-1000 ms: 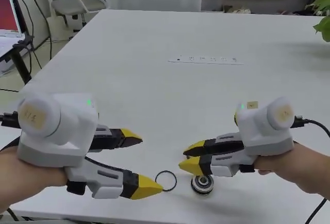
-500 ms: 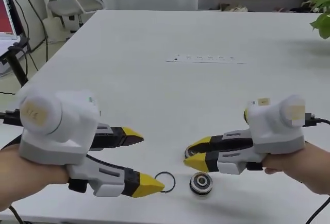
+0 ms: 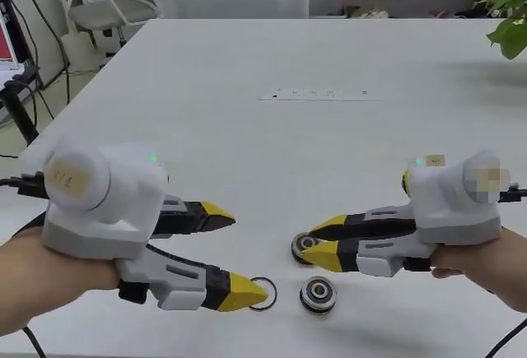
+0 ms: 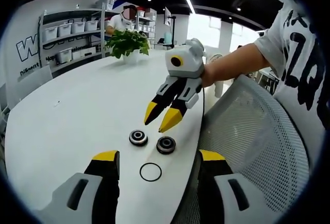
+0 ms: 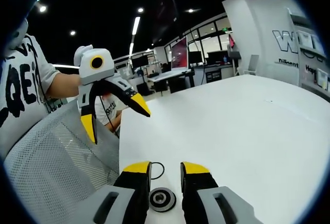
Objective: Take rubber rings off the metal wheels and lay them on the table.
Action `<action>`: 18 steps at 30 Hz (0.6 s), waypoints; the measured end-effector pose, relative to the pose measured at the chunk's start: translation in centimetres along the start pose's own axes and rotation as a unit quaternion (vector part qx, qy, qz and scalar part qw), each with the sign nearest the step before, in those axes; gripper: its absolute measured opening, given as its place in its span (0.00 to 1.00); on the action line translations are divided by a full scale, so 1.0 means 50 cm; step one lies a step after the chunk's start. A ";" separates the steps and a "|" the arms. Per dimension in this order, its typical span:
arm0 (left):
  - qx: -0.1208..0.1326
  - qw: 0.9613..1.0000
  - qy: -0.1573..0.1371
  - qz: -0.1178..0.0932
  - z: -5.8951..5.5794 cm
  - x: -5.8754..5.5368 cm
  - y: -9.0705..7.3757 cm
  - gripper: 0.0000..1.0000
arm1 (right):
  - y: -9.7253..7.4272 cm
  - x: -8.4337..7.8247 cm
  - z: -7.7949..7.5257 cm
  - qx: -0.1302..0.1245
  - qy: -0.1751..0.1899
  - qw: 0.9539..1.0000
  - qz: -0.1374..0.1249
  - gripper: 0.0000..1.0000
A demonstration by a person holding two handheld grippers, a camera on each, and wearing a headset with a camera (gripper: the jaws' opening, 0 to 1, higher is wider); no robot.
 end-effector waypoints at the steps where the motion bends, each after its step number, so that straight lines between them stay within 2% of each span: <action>1: 0.000 1.000 0.000 0.000 0.001 0.000 0.003 0.58 | -0.003 -0.001 0.000 -0.001 0.002 1.000 -0.002 0.20; 18: -0.011 1.000 0.011 0.008 0.002 0.006 0.031 0.56 | -0.027 -0.020 -0.002 -0.014 0.008 1.000 -0.011 0.21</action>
Point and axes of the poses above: the centre of the closed fingertips' face, and the gripper's own axes: y roughly forward along the fingers, z roughly to its left, x roughly out of its top, the point moved 3 cm from there along -y, roughly backward along the fingers, and after that the axes turned 6 degrees about y, right-handed, at the moved point
